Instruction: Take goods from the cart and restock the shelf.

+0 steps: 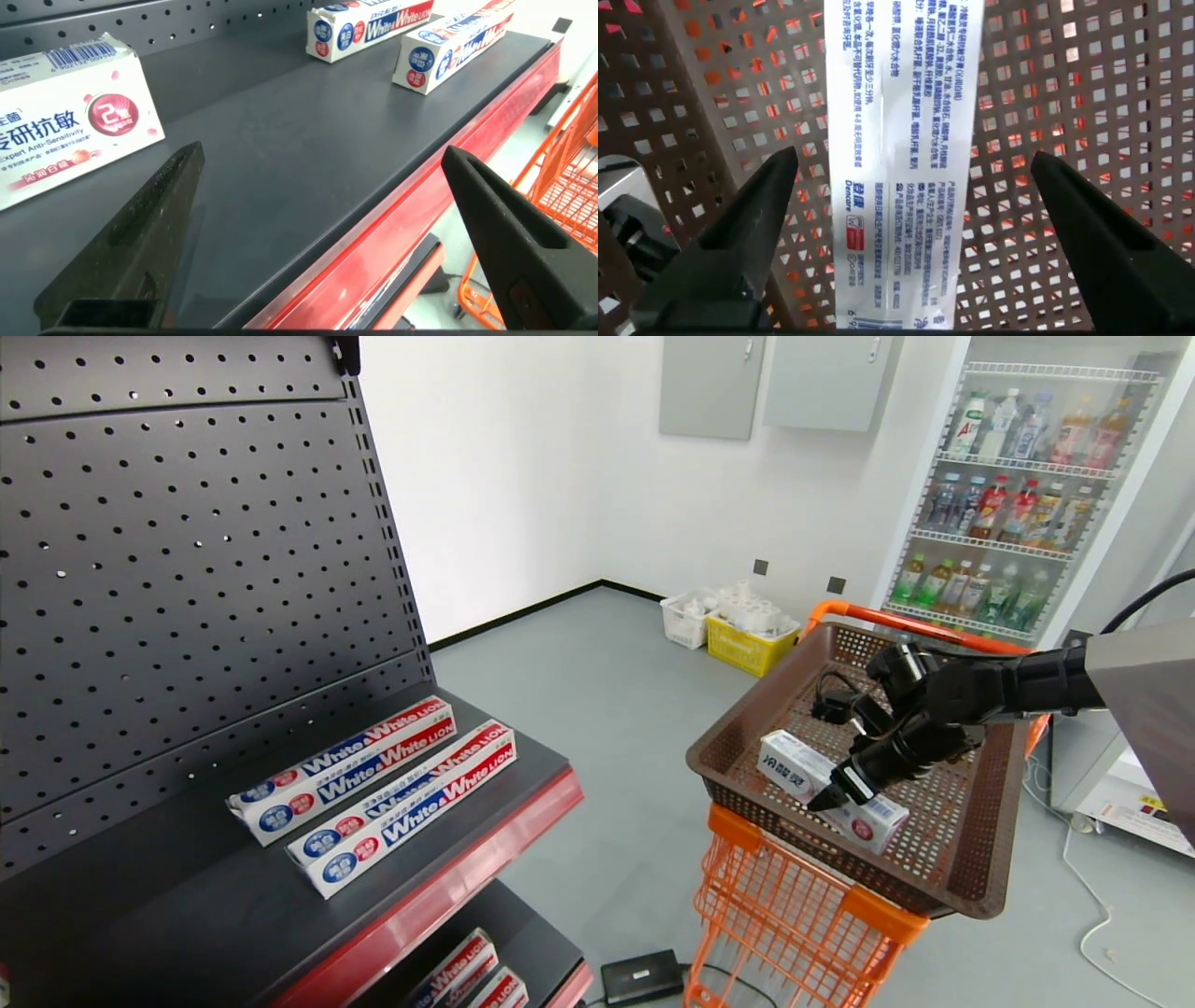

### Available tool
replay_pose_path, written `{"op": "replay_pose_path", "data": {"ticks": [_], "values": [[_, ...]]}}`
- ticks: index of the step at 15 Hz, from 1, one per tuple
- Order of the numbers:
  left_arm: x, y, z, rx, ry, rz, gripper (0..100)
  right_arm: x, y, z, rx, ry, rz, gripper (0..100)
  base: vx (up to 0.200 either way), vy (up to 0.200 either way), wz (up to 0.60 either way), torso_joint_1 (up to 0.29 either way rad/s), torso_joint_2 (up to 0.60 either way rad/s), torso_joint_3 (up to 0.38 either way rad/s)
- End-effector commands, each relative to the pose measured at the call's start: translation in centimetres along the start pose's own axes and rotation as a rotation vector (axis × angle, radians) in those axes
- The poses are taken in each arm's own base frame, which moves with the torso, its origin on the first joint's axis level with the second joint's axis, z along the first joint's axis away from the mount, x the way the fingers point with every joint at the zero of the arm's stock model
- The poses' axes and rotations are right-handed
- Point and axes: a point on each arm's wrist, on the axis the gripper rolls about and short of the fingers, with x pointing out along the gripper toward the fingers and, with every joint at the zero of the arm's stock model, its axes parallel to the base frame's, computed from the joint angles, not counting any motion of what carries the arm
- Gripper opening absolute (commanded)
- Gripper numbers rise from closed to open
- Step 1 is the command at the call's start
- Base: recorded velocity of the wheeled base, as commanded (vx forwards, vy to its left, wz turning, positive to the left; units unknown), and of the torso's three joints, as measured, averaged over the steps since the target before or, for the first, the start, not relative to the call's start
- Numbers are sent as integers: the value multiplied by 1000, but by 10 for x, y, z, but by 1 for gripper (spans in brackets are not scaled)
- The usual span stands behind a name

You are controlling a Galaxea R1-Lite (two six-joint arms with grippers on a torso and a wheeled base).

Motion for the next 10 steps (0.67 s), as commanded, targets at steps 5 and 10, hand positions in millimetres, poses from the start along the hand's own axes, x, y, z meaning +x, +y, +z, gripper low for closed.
{"op": "replay_pose_path", "data": {"ticks": [5, 10], "values": [[0, 0, 0, -1, 0, 0, 100, 8, 0, -1, -2, 1, 3, 100, 0, 0, 0, 0, 0, 0], [0, 0, 0, -1, 0, 0, 100, 8, 4, 1, -9, -3, 4, 0, 0, 0, 0, 0, 0, 0]]}}
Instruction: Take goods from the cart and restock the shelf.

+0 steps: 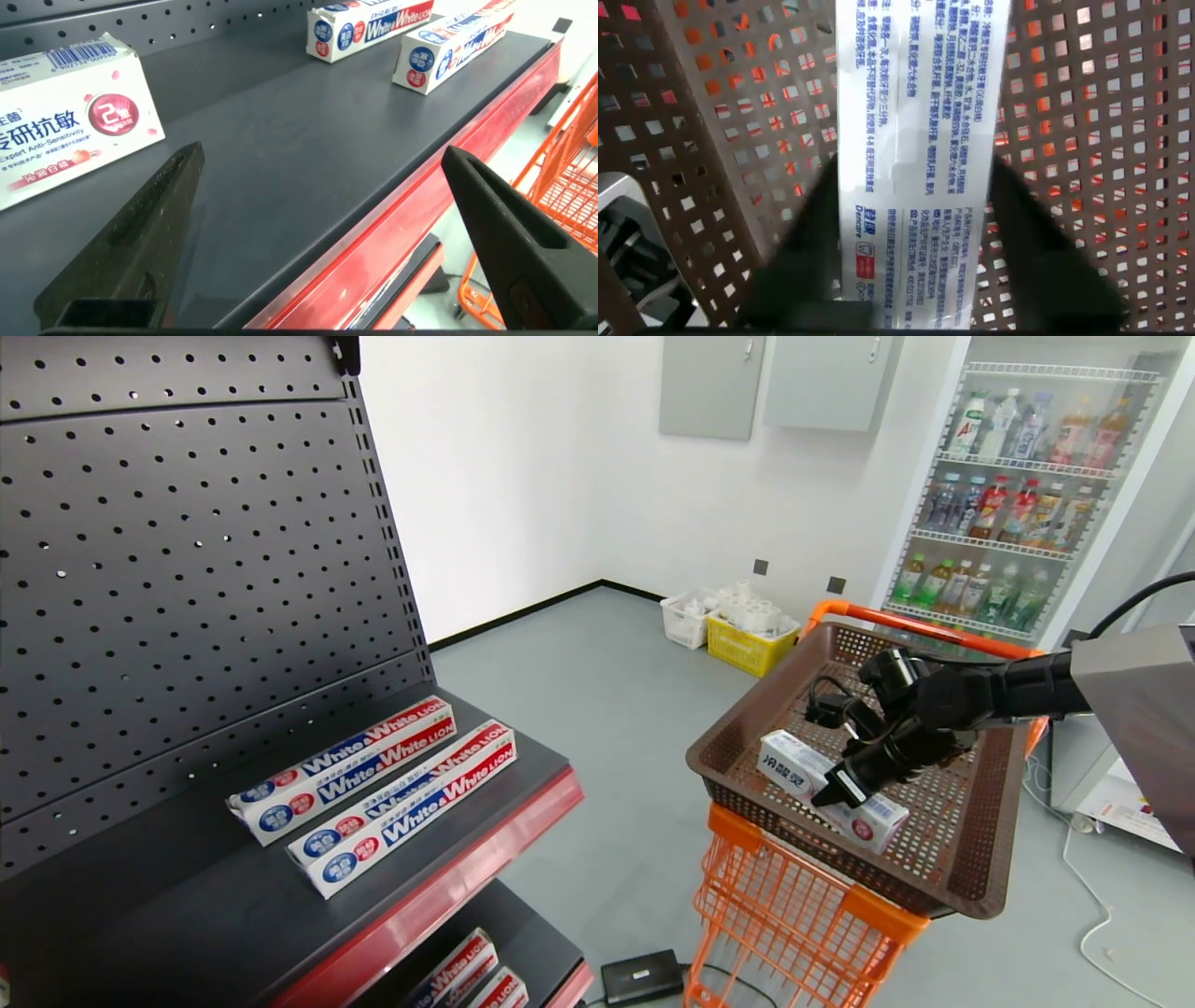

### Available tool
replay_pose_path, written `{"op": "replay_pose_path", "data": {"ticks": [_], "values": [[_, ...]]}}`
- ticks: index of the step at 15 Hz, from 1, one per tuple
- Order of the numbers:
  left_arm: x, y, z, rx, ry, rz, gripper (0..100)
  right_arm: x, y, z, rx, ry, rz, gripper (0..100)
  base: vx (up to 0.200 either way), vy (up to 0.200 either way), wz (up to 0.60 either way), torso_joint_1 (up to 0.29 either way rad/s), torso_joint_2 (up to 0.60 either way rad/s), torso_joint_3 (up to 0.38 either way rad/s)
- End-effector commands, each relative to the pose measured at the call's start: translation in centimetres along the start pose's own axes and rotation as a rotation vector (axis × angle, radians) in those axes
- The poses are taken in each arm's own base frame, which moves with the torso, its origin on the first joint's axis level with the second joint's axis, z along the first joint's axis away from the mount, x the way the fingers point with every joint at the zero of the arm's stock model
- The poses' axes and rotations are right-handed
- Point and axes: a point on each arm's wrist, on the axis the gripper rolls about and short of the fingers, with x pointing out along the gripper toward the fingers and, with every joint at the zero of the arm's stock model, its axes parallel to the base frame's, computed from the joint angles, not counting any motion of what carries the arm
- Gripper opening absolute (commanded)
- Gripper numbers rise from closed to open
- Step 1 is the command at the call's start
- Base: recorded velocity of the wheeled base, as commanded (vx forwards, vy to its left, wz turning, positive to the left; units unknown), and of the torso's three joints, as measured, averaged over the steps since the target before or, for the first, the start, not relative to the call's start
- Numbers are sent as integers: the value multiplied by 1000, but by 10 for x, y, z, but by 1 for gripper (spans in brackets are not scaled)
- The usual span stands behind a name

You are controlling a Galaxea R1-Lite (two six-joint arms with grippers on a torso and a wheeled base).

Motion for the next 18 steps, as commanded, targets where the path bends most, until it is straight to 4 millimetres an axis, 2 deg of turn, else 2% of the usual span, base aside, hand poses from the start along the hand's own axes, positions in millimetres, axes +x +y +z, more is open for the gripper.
{"op": "replay_pose_path", "data": {"ticks": [1, 7, 13, 18], "values": [[0, 0, 0, -1, 0, 0, 100, 0, 1, 0, -1, 0, 1, 0, 0, 0, 0, 0, 0, 0], [0, 0, 0, -1, 0, 1, 100, -5, 6, 2, -12, 1, 8, 0, 0, 0, 0, 0, 0, 0], [0, 0, 0, -1, 0, 1, 100, -41, 9, 0, -12, -26, -10, 0, 0, 0, 0, 0, 0, 0], [0, 0, 0, -1, 0, 0, 100, -83, 12, 2, -39, -78, -43, 0, 0, 0, 0, 0, 0, 0]]}}
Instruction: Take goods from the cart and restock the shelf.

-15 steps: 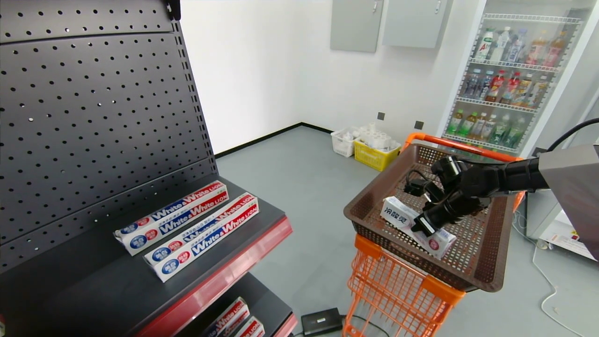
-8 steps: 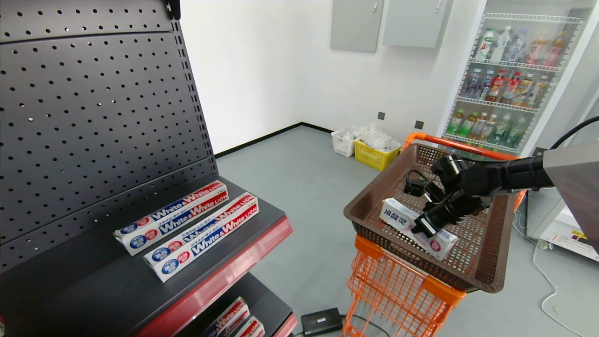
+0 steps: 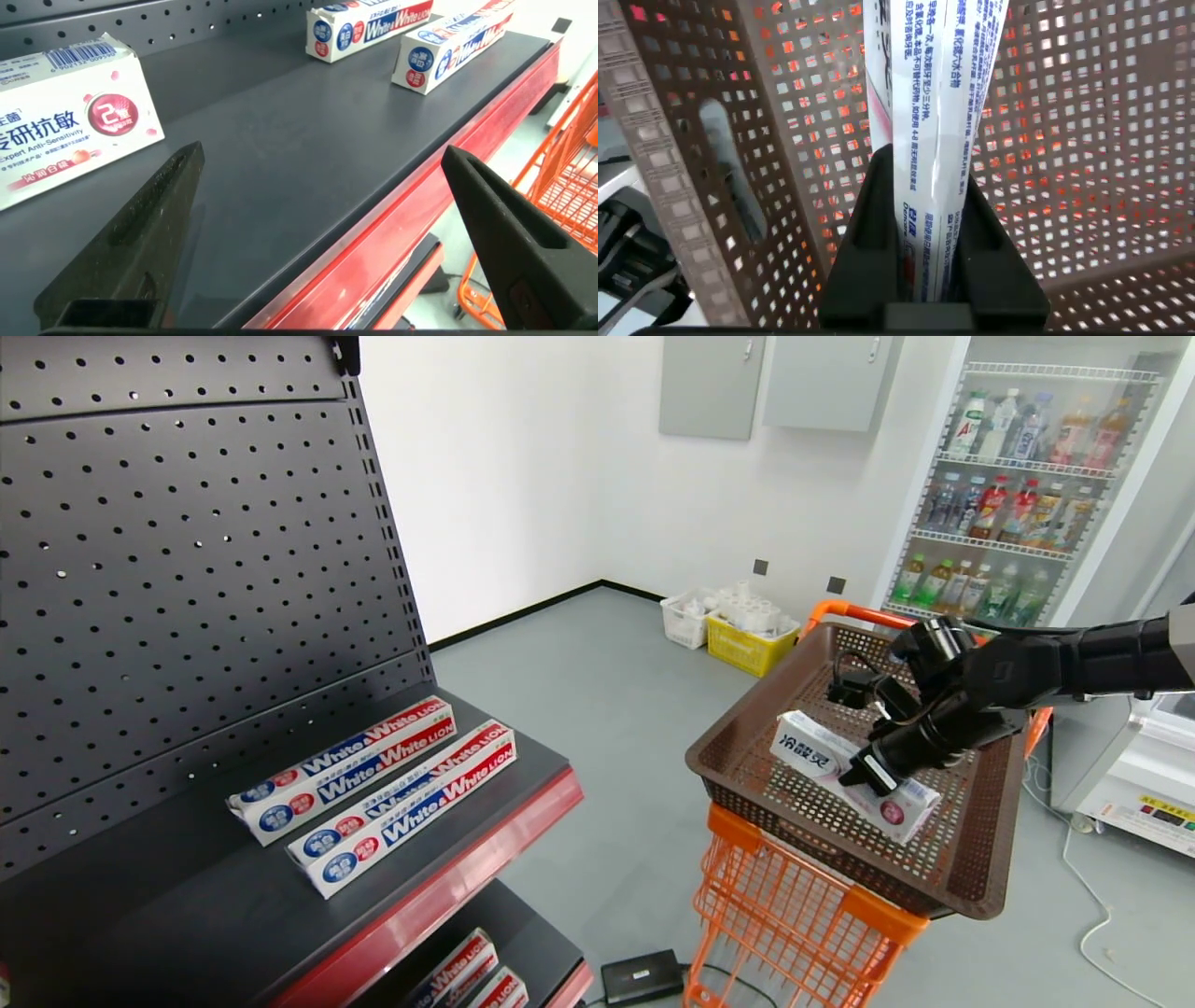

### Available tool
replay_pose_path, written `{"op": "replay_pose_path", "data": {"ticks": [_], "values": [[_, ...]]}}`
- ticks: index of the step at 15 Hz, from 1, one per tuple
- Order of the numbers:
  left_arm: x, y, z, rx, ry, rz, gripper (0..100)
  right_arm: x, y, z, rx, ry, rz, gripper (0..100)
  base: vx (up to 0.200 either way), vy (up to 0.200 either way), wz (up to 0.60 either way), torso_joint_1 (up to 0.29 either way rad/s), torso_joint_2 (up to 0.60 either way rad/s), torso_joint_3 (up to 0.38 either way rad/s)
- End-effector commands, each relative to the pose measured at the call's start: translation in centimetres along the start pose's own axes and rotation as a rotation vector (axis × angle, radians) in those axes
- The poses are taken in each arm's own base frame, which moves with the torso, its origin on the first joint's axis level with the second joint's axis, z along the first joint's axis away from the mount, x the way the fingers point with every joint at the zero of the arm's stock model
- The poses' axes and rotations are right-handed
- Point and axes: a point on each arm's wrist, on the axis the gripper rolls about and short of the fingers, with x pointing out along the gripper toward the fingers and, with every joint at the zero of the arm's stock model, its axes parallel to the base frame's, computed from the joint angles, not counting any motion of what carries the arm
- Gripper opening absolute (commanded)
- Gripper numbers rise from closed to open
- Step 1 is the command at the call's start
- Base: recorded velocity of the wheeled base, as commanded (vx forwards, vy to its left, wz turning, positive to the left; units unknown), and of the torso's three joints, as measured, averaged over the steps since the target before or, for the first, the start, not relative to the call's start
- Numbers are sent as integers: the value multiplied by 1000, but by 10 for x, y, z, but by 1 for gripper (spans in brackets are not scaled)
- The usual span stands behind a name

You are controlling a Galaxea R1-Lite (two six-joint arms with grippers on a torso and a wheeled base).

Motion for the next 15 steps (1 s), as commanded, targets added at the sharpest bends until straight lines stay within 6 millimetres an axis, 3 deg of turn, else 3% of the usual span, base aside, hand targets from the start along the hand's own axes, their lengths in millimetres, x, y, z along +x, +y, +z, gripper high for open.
{"op": "replay_pose_path", "data": {"ticks": [1, 6, 8, 9, 15], "values": [[0, 0, 0, -1, 0, 1, 100, -27, 0, 4, -7, -46, -28, 0, 0, 0, 0, 0, 0, 0], [0, 0, 0, -1, 0, 1, 100, -78, 8, 4, -21, -131, -78, 0, 0, 0, 0, 0, 0, 0], [0, 0, 0, -1, 0, 0, 100, -88, 10, 3, -23, -145, -88, 0, 0, 0, 0, 0, 0, 0], [0, 0, 0, -1, 0, 1, 100, -104, 17, 0, -30, -170, -95, 0, 0, 0, 0, 0, 0, 0], [0, 0, 0, -1, 0, 1, 100, -141, 37, -17, -50, -292, -148, 0, 0, 0, 0, 0, 0, 0]]}}
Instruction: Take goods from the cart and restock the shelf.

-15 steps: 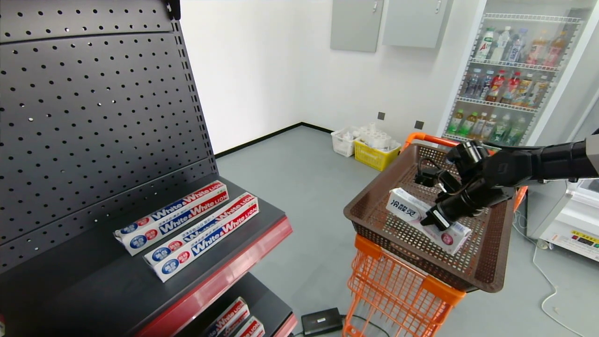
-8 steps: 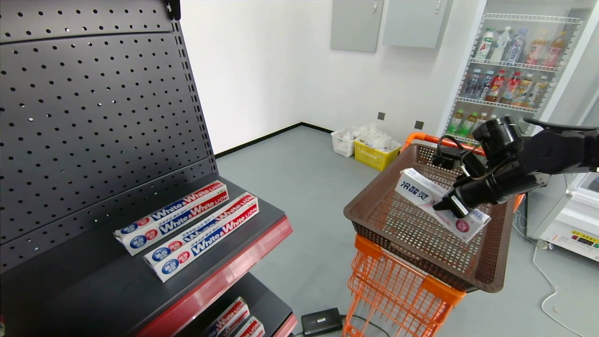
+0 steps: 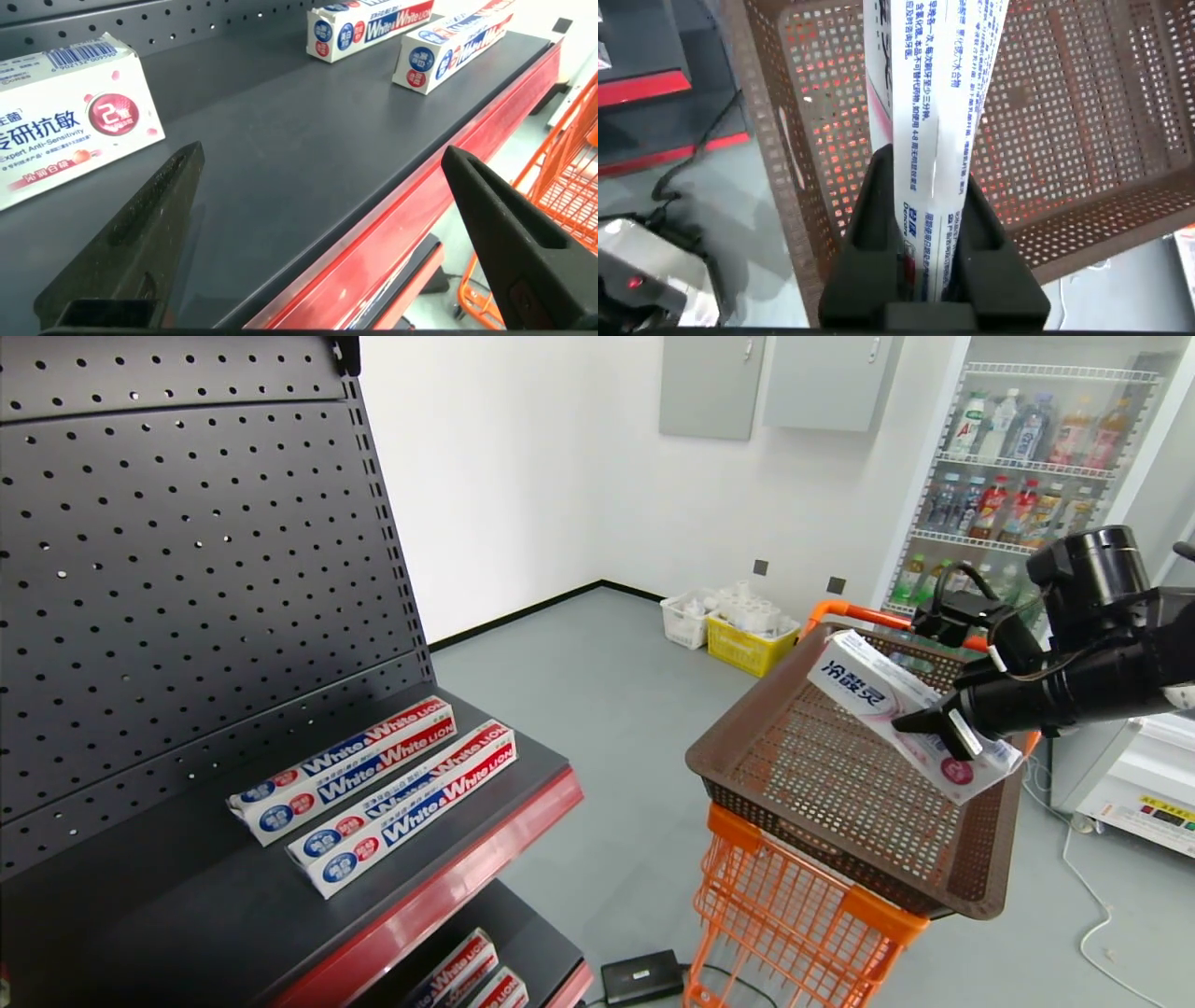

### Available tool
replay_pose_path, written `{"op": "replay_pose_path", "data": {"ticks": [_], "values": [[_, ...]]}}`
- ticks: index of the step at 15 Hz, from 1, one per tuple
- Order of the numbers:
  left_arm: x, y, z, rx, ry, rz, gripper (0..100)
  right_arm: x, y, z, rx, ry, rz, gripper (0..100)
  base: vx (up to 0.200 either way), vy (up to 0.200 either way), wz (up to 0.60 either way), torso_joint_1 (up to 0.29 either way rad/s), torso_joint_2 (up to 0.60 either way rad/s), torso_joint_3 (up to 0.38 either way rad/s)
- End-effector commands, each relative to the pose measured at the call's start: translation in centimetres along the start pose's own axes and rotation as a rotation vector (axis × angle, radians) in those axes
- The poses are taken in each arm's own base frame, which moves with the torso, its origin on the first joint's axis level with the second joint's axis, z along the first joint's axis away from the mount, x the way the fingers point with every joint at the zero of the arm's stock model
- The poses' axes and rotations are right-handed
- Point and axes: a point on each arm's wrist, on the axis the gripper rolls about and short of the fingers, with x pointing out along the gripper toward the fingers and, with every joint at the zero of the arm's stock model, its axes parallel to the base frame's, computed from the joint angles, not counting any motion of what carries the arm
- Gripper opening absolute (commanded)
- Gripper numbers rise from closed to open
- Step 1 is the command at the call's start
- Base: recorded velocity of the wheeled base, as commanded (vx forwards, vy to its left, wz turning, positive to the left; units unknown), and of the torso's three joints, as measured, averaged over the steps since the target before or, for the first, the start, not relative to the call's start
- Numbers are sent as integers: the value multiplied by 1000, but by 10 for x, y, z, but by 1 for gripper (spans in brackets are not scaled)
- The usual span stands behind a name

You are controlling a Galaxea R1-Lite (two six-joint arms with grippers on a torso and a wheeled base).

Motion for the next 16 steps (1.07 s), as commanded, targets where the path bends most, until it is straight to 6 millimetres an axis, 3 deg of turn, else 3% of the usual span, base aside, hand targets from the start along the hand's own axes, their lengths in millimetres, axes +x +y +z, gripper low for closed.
{"op": "replay_pose_path", "data": {"ticks": [1, 6, 12, 16], "values": [[0, 0, 0, -1, 0, -1, 100, -29, 8, -4, -9, -62, -24, 0, 0, 0, 0, 0, 0, 0], [0, 0, 0, -1, 0, 1, 100, -56, 27, -28, 9, -216, -48, 0, 0, 0, 0, 0, 0, 0], [0, 0, 0, -1, 0, 1, 100, -71, 45, -57, 118, -350, -45, 0, 0, 0, 0, 0, 0, 0], [0, 0, 0, -1, 0, 1, 100, -108, 59, -70, 216, -487, -51, 0, 0, 0, 0, 0, 0, 0]]}}
